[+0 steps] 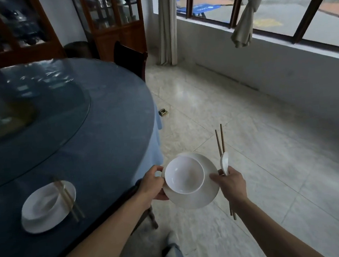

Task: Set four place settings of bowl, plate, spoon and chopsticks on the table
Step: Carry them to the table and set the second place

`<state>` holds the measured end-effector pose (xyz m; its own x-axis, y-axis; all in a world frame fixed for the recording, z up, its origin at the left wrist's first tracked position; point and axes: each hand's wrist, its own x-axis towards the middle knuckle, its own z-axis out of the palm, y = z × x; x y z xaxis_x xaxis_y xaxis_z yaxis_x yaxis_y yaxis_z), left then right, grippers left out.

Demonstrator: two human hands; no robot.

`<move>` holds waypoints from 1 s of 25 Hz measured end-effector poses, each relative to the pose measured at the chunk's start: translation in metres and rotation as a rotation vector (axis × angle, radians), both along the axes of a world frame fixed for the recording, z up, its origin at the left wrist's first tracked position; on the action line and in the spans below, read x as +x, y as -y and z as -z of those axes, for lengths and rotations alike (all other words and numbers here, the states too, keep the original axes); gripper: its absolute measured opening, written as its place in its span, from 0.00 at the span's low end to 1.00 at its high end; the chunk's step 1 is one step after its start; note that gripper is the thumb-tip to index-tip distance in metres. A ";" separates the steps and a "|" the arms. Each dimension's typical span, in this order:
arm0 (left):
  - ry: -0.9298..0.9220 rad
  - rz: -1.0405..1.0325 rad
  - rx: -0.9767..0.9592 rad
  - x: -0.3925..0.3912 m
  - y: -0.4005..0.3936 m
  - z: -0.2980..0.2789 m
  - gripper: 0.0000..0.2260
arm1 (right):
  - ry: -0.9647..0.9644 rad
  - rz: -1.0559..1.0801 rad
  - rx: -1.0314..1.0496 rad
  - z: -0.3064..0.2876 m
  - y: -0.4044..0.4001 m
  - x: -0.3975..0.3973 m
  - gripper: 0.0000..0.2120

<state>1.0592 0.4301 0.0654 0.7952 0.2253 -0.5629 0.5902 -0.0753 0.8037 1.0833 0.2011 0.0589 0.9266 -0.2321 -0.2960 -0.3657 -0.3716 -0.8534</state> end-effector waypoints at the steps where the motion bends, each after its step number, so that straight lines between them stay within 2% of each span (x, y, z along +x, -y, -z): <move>1: 0.007 0.010 0.005 0.020 -0.003 0.000 0.16 | 0.003 0.004 0.001 0.000 -0.002 0.019 0.07; 16: 0.049 0.048 0.015 0.270 -0.046 -0.013 0.16 | 0.000 0.009 -0.030 -0.005 -0.041 0.269 0.08; 25: 0.028 -0.073 0.041 0.408 -0.025 0.007 0.18 | -0.031 -0.102 -0.036 0.008 -0.025 0.433 0.08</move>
